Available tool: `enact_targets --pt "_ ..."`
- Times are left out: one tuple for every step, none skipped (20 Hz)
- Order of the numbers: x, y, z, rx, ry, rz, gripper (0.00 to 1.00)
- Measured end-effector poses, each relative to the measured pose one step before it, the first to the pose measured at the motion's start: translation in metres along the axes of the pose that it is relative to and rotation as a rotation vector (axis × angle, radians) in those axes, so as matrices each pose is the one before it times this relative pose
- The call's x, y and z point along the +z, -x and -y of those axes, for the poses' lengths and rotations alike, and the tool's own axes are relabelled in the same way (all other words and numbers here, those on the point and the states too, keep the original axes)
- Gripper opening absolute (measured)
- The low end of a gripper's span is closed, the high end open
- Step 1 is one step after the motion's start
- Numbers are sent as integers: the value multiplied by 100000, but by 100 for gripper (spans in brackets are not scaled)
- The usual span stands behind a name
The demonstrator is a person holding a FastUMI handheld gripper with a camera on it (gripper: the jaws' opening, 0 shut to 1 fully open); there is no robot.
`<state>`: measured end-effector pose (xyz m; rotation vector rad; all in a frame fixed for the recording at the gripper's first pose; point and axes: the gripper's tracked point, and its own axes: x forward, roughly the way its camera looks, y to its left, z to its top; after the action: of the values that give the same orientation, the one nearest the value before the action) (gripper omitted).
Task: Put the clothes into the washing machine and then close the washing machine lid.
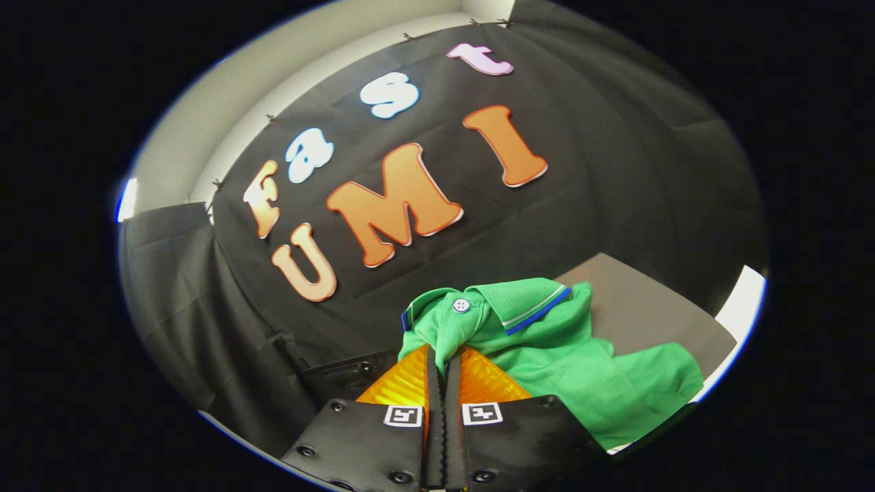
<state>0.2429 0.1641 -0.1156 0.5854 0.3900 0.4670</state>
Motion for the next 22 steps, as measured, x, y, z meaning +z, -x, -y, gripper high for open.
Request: enact_targets --pt "545 745 -1520 2861 -327 1782 8" --pt "264 394 -1287 2940 1102 778 8" --pt "-317 524 -1778 3684 2552 1122 8" --pt "-72 391 -1458 2788 3388 1402 8" --pt "247 663 -1421 1587 2988 873 8" --pt "-203 309 -1149 1148 2097 -27 8" --pt "-169 514 -1321 1294 1177 -370 8" --pt "-104 153 -1256 1331 518 175 8" --pt "418 243 -1419 1190 400 1094 8" --pt "360 -228 -1389 1791 418 1027 8" --pt "235 -3 -1339 1001 443 648 8" --pt "19 -527 -986 -345 471 269 8" --pt "-322 -534 -1275 803 643 -898 8" --pt "-261 -786 -1396 -348 853 -367 8" --pt "-179 -665 -1535 743 1182 -397 8" --pt "-190 -887 -1644 623 1231 247 8" --pt "-211 -626 -1735 614 874 50 8" --pt "-444 -1188 -1568 697 530 -149 8" --pt "-610 -1153 -1486 207 820 -82 8" --pt "-741 -1383 -1329 164 800 -267 8" --pt "-852 -1331 -1273 -451 483 -427 8" --pt "-1150 -1278 -1026 -641 869 -814 8"
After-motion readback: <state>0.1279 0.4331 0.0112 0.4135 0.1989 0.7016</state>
